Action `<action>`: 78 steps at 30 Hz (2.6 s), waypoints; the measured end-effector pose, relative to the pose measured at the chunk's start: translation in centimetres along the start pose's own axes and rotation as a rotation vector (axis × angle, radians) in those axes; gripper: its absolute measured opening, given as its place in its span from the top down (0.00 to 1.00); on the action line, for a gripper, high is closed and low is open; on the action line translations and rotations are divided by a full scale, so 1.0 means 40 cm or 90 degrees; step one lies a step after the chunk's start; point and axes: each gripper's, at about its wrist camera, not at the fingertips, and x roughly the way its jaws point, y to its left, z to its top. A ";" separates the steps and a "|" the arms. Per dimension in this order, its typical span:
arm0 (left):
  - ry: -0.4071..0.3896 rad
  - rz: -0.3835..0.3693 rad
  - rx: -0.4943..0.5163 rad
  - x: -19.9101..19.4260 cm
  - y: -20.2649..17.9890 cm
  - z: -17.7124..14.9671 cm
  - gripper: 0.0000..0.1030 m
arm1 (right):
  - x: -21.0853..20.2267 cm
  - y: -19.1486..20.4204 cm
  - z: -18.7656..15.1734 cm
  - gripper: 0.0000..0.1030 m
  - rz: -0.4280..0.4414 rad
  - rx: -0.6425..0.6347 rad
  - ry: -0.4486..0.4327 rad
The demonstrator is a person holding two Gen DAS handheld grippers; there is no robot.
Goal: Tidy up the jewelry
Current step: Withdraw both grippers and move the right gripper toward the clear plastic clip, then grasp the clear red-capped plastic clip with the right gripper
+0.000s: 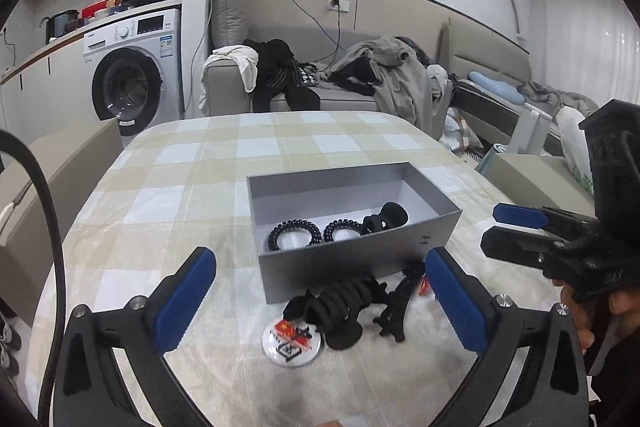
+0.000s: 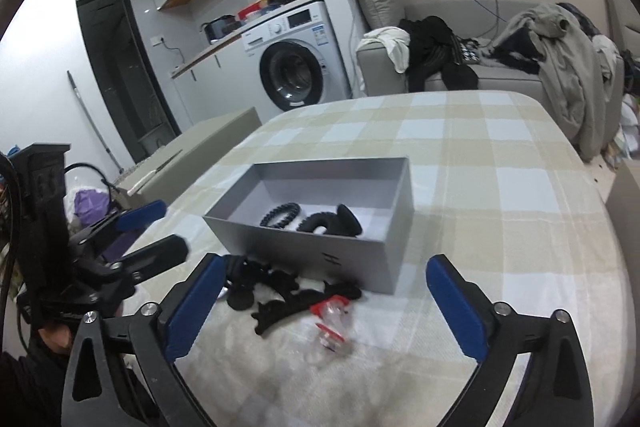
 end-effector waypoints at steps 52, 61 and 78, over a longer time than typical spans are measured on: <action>0.036 0.052 0.017 0.037 0.019 -0.067 0.01 | 0.073 0.052 -0.120 0.74 -0.032 -0.097 0.163; 0.035 0.052 0.015 0.038 0.017 -0.066 0.01 | 0.052 0.068 -0.121 0.74 -0.018 -0.099 0.138; 0.100 0.007 0.008 0.080 -0.006 -0.048 0.26 | 0.022 0.053 -0.092 0.74 0.015 -0.069 0.086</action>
